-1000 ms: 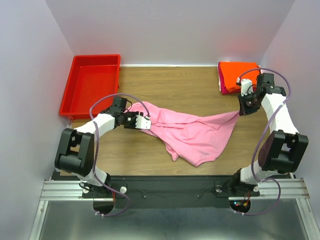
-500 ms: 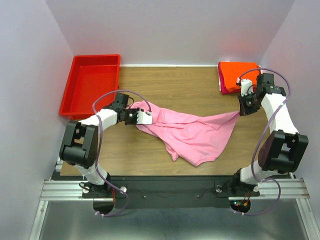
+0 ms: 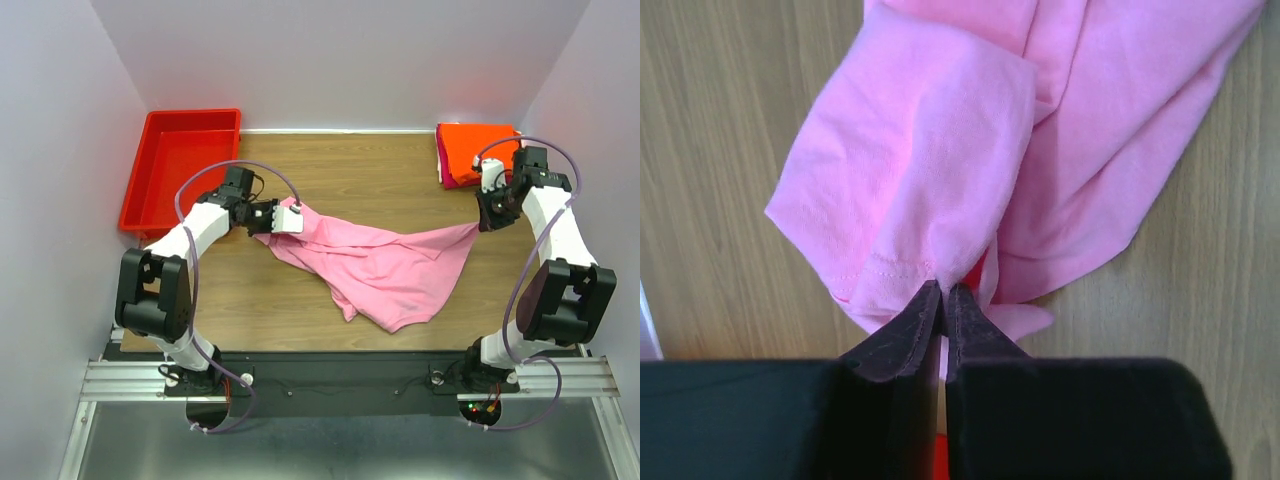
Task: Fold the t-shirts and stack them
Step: Flatten the tshirt out
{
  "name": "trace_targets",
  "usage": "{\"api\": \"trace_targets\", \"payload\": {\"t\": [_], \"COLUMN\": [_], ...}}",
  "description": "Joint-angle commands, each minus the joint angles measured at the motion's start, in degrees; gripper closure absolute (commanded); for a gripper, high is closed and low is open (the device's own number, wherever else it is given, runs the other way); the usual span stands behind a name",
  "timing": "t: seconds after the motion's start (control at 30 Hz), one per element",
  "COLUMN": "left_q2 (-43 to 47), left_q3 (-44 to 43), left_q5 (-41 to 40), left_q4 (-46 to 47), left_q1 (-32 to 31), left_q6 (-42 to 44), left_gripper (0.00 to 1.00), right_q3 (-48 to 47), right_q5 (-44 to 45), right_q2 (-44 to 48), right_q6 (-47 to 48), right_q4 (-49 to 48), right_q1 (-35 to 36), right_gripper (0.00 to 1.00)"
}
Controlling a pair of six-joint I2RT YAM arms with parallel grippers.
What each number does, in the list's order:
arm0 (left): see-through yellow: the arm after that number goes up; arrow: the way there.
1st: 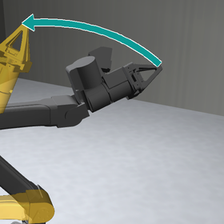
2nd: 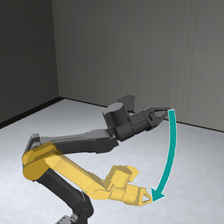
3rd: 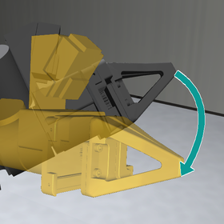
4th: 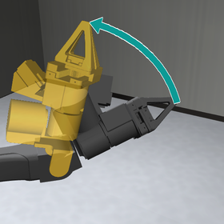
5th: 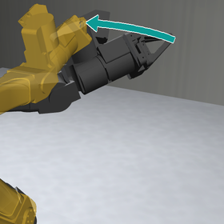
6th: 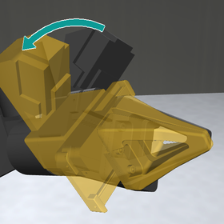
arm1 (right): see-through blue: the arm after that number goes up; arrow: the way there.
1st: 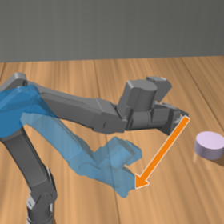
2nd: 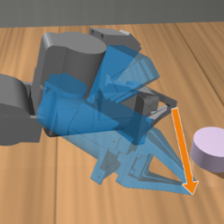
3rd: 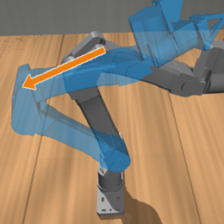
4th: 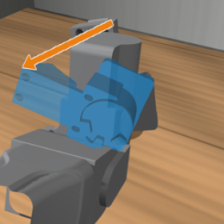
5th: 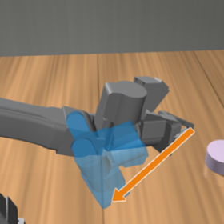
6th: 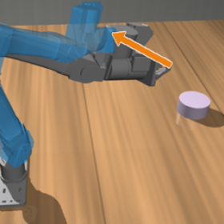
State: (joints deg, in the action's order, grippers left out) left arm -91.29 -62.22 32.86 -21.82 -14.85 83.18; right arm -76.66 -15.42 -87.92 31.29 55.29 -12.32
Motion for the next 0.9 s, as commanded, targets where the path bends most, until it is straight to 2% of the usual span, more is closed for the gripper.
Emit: {"api": "trace_targets", "payload": {"t": [0.0, 0.27, 0.4, 0.63, 0.87], "left_q2": [3.5, 2.4, 0.1, -3.9, -6.5], "left_q3": [-4.6, -1.9, -0.9, -2.4, -4.2], "left_q5": [4.0, 2.6, 1.8, 1.3, 1.7], "left_q4": [-9.0, -8.9, -6.1, -3.6, -4.4], "left_q1": [0.8, 1.1, 1.1, 0.9, 0.6], "left_q6": [0.2, 1.5, -1.3, -4.6, -5.5], "left_gripper": [0.87, 0.8, 0.76, 0.72, 0.63], "right_q3": [-2.9, -3.7, -3.4, -2.3, -1.7], "right_q5": [0.2, -0.4, -0.6, -0.4, 0.0], "right_q2": [-0.5, -1.6, -1.3, -0.3, 0.6], "right_q6": [0.7, 0.5, 0.4, 0.0, -0.1], "right_q4": [-0.7, -0.8, -0.8, -0.8, -0.7], "right_q1": [0.2, 0.3, 0.3, 0.2, 0.3], "right_gripper": [0.99, 0.99, 1.0, 0.99, 0.99]}}
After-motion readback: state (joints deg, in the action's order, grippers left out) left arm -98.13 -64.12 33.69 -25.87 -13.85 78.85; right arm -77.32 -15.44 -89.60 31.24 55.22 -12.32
